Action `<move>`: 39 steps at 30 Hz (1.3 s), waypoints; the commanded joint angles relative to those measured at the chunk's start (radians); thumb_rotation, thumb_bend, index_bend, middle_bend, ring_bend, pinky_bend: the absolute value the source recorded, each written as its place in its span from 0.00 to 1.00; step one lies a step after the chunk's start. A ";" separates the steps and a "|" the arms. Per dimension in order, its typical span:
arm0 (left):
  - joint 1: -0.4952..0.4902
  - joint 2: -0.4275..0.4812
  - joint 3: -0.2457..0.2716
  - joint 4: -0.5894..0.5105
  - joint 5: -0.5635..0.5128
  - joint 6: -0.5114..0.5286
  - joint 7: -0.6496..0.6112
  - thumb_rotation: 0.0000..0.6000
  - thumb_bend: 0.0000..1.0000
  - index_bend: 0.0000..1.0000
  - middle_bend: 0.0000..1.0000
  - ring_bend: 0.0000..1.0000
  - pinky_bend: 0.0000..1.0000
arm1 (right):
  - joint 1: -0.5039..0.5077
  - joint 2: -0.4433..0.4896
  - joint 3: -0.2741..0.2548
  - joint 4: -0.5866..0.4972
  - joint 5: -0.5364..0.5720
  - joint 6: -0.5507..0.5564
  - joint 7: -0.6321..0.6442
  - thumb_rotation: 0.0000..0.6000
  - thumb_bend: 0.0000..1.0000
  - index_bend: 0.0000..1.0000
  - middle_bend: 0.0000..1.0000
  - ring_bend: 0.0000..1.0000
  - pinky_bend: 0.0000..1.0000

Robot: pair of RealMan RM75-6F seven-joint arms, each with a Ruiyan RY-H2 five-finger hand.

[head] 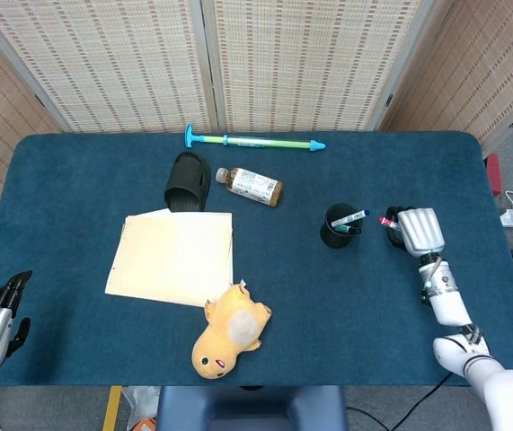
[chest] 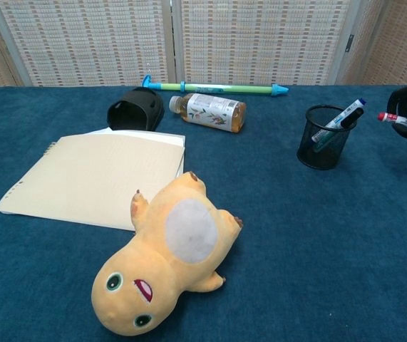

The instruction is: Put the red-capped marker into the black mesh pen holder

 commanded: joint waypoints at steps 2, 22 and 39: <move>0.004 0.000 0.004 0.001 0.013 0.009 -0.006 1.00 0.43 0.07 0.10 0.23 0.45 | -0.066 0.154 0.029 -0.283 0.017 0.109 -0.097 1.00 0.55 0.81 0.61 0.58 0.73; 0.009 -0.016 -0.006 0.011 0.004 0.021 0.032 1.00 0.43 0.07 0.10 0.23 0.45 | -0.017 0.272 0.086 -0.574 -0.012 0.067 0.318 1.00 0.55 0.81 0.61 0.58 0.73; 0.005 -0.048 -0.032 0.045 -0.037 0.019 0.058 1.00 0.43 0.08 0.10 0.23 0.45 | 0.153 0.074 0.046 -0.124 -0.110 -0.046 0.849 1.00 0.55 0.80 0.61 0.58 0.73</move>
